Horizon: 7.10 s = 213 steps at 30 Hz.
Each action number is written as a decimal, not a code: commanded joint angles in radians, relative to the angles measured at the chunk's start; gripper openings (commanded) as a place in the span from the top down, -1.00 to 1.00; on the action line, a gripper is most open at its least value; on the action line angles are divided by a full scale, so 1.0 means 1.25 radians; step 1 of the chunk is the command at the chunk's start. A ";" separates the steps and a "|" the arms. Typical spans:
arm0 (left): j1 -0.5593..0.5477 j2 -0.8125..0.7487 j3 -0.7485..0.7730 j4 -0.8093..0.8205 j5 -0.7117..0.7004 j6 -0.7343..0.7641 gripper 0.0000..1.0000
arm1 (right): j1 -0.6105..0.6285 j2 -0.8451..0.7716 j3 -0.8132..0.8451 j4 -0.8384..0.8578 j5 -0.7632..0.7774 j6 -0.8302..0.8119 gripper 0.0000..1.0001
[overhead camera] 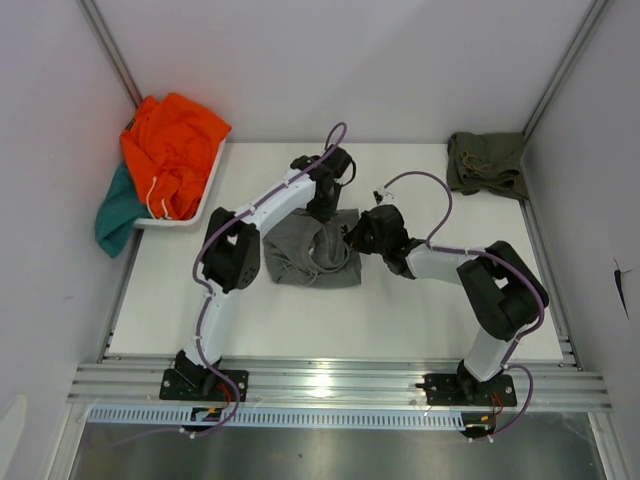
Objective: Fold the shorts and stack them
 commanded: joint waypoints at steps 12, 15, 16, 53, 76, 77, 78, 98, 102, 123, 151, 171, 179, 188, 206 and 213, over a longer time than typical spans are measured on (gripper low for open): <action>-0.002 -0.284 -0.133 0.059 0.003 -0.010 0.99 | -0.031 0.050 0.104 0.165 -0.216 0.031 1.00; -0.002 -0.288 -0.152 0.074 0.007 -0.007 0.99 | -0.036 0.075 0.130 0.122 -0.203 0.050 1.00; -0.002 -0.287 -0.151 0.071 0.004 -0.003 0.99 | -0.037 0.075 0.130 0.121 -0.203 0.050 1.00; 0.055 -0.040 -0.056 0.010 0.048 0.004 -0.93 | -0.032 0.097 0.060 0.119 -0.134 0.079 1.00; 0.053 -0.030 -0.104 0.041 0.024 0.026 0.99 | -0.030 0.104 0.051 0.146 -0.150 0.085 1.00; 0.053 -0.032 -0.105 0.037 0.022 0.028 0.99 | -0.029 0.107 0.056 0.145 -0.157 0.085 1.00; 0.052 -0.036 -0.105 0.036 0.018 0.026 0.99 | -0.030 0.117 0.066 0.134 -0.167 0.085 1.00; 0.006 -0.222 -0.284 0.173 -0.006 -0.002 0.99 | -0.036 0.236 0.184 0.247 -0.328 0.306 1.00; -0.002 -0.211 -0.284 0.179 0.007 0.002 0.99 | -0.037 0.253 0.180 0.314 -0.348 0.343 0.99; -0.004 -0.186 -0.217 0.150 0.075 0.013 0.68 | -0.033 0.284 0.184 0.442 -0.407 0.373 0.87; -0.088 0.024 0.137 -0.042 0.083 -0.041 0.13 | -0.135 0.317 0.129 0.509 -0.531 0.398 0.57; 0.035 -0.078 0.219 -0.055 0.232 0.020 -0.94 | -0.202 0.220 0.007 0.467 -0.450 0.282 -0.44; 0.138 -0.185 0.127 -0.019 0.337 0.083 -0.94 | -0.209 0.140 -0.071 0.507 -0.419 0.222 -0.78; 0.191 -0.399 -0.132 0.100 0.438 0.160 -0.94 | -0.172 0.059 -0.095 0.508 -0.438 0.148 -0.94; 0.212 -0.461 -0.455 0.259 0.481 0.244 -0.93 | -0.138 0.119 0.066 0.072 -0.252 -0.040 0.95; 0.212 -0.424 -0.519 0.318 0.491 0.255 -0.91 | -0.155 0.216 0.114 0.070 -0.270 -0.052 0.57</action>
